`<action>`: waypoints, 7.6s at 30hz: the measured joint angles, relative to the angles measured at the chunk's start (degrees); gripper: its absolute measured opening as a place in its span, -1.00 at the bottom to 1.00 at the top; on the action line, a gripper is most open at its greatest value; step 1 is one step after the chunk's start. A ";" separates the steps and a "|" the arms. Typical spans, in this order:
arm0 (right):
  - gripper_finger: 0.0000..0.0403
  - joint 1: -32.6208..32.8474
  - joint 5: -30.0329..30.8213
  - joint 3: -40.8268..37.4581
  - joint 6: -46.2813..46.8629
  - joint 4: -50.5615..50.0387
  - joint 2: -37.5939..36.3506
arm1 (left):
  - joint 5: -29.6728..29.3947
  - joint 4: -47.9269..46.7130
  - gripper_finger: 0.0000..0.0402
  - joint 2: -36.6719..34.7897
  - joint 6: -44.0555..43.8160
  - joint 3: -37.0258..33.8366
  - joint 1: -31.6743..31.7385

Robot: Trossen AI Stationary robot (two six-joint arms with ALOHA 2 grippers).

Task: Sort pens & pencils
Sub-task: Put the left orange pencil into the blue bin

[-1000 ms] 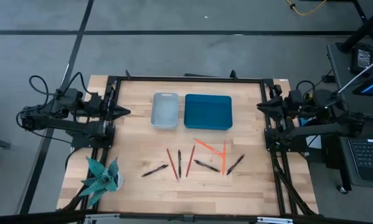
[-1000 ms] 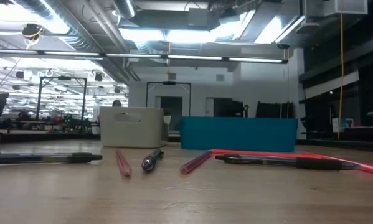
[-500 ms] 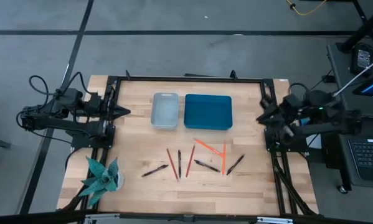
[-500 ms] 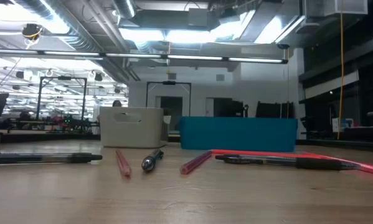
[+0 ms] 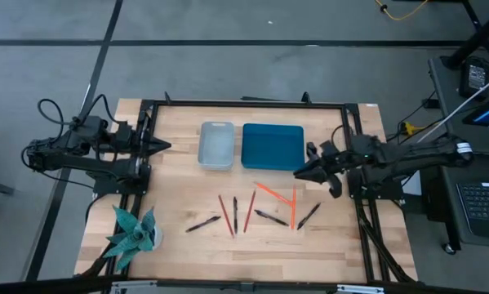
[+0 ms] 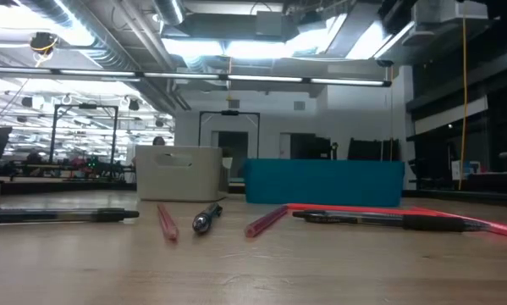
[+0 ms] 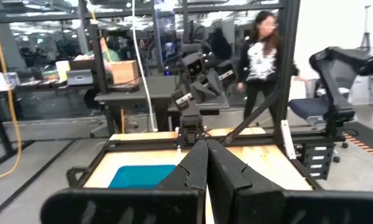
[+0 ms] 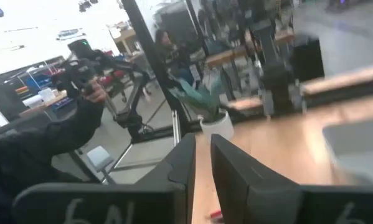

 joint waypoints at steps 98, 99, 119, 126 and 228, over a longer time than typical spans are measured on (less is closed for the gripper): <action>-0.74 2.78 -13.78 20.28 9.41 -37.65 54.30 | -21.15 -65.29 -1.00 62.95 -75.52 25.79 -26.70; -0.74 3.02 -14.69 20.96 9.90 -37.71 54.30 | -21.15 -65.34 -1.00 62.95 -75.55 25.79 -26.70; -0.74 5.77 9.70 38.49 2.31 -66.37 57.87 | -21.65 -65.44 -1.00 62.95 -77.29 25.79 -28.77; -0.74 4.13 9.79 38.41 -0.89 -65.52 62.02 | -21.61 -65.46 -1.00 62.95 -79.87 25.79 -31.17; -0.43 1.88 11.28 38.40 6.08 -56.54 64.81 | -20.47 -65.90 -1.00 62.95 -85.68 25.79 -34.96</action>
